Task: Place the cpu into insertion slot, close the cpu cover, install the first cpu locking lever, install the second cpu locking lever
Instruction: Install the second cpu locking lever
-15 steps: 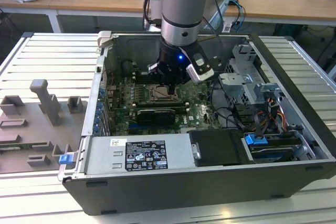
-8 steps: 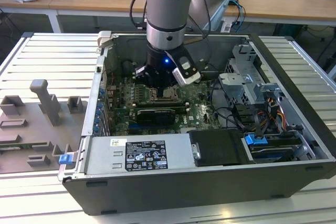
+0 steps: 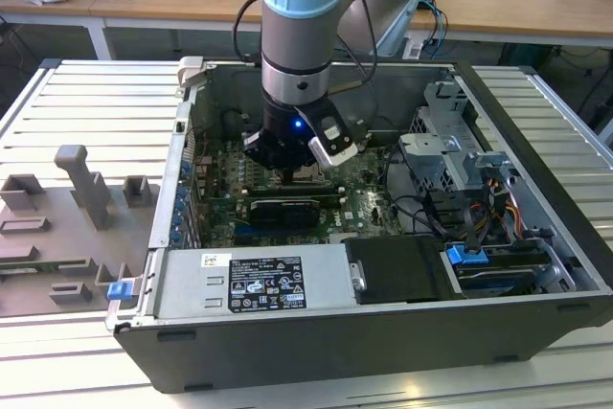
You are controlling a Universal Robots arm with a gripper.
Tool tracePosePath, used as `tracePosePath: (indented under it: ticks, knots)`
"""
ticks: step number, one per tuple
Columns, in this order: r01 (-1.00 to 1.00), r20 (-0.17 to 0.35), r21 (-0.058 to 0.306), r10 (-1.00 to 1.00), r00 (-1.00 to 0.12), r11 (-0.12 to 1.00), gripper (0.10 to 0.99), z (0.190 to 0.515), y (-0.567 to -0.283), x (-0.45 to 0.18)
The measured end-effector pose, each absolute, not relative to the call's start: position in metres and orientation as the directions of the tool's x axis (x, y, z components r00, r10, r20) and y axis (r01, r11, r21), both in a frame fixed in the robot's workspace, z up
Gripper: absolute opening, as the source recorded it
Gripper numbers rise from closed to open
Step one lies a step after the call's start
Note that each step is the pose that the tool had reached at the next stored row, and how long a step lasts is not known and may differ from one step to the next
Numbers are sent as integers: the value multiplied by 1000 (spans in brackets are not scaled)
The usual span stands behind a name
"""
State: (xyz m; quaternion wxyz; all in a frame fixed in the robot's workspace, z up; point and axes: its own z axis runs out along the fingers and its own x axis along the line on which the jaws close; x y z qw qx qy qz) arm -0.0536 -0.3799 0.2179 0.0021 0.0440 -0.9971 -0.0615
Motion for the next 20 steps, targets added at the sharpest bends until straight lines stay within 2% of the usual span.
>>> tracePosePath:
  ticks: [5,9,12,20]
  knots:
    - [-87,-5,168,-88,-996,982,106,216,-388,-57]
    - [-88,-7,186,-88,-996,979,106,214,-394,-61]
    - [-87,-10,218,-87,-996,972,106,212,-401,-65]
    - [-88,-12,242,-88,-996,966,106,206,-406,-68]
